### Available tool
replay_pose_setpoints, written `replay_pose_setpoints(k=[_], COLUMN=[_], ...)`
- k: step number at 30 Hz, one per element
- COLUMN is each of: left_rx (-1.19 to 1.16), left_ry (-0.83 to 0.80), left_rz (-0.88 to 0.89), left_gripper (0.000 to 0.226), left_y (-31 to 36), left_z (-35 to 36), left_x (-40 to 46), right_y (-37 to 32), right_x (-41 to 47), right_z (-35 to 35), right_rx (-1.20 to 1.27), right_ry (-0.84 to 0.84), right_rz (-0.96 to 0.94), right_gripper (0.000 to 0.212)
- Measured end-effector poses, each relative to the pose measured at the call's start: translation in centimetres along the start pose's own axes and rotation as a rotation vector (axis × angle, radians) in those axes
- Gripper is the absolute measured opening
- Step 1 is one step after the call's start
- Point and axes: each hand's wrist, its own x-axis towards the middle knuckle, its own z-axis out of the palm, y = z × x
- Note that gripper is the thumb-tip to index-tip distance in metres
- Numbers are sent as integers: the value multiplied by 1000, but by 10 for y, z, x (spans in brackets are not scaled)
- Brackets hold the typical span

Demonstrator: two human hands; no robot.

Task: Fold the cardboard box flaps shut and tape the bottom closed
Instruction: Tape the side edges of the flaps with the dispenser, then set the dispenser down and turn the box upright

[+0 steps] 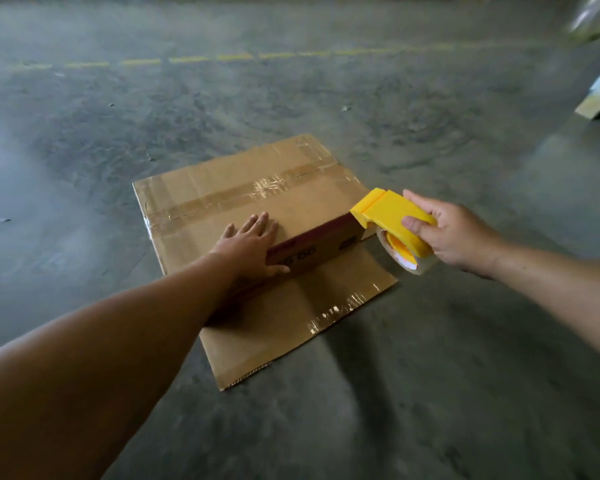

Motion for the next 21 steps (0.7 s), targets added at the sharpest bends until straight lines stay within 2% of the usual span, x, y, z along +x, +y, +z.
replay_pose_setpoints(k=[8,12,18,21], left_rx=[-9,-15,-68,25], left_ry=[33,41,104,189], left_rz=[50,18,4,4], left_gripper=[98,98,108,99], left_y=[62,76,76,75], left_z=[-18,-18,-17,1], left_x=[69,98,130,131], right_y=[114,160,229,250], right_x=[25,31,34,40], right_z=[-2,-5,2,14], right_rx=[-94,-270,-440,-479], right_ry=[157,152,91,93], right_rz=[207,313,325,338], right_gripper=[59,61,64,65])
